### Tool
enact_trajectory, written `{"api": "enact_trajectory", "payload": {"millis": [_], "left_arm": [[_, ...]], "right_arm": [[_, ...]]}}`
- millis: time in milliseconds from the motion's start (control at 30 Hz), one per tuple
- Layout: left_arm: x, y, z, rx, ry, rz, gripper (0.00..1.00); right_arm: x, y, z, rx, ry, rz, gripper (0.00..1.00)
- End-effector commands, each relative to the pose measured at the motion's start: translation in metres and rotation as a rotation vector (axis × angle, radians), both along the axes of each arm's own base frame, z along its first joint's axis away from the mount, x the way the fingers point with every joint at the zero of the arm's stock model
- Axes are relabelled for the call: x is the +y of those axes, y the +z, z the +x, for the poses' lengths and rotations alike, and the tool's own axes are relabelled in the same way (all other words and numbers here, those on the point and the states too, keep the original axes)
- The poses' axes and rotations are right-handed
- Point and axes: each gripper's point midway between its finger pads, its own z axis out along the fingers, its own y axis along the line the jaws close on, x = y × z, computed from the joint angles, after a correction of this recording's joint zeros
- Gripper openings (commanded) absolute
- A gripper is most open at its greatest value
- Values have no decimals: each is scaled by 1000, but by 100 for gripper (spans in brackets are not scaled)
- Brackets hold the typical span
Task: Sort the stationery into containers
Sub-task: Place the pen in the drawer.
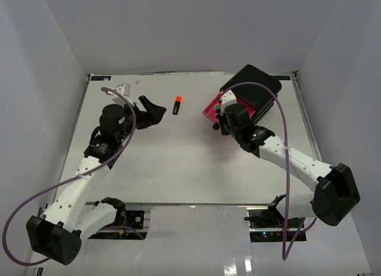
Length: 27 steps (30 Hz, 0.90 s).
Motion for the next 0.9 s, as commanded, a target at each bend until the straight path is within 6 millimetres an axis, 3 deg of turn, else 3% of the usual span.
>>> {"api": "enact_trajectory", "payload": {"millis": [0, 133, 233, 300, 400, 633, 833, 867], "left_arm": [[42, -50, 8, 166, 28, 161, 98], [61, -78, 16, 250, 49, 218, 98], [67, -103, 15, 284, 82, 236, 98], [75, -132, 11, 331, 114, 254, 98], [82, -151, 5, 377, 113, 251, 98], [89, -150, 5, 367, 137, 264, 98], [90, -156, 6, 398, 148, 257, 98], [91, -158, 7, 411, 157, 257, 98]], "right_arm": [[-35, 26, 18, -83, -11, -124, 8], [-52, 28, 36, -85, 12, -186, 8], [-52, 20, 46, -56, 51, -189, 10], [-50, 12, 51, -30, 81, -191, 11], [-46, 7, 56, -16, 113, -218, 20], [-40, 1, 61, 9, 129, -228, 31], [-38, 16, 65, -21, 129, -219, 56], [-40, 19, 66, -28, 123, -221, 57]]}}
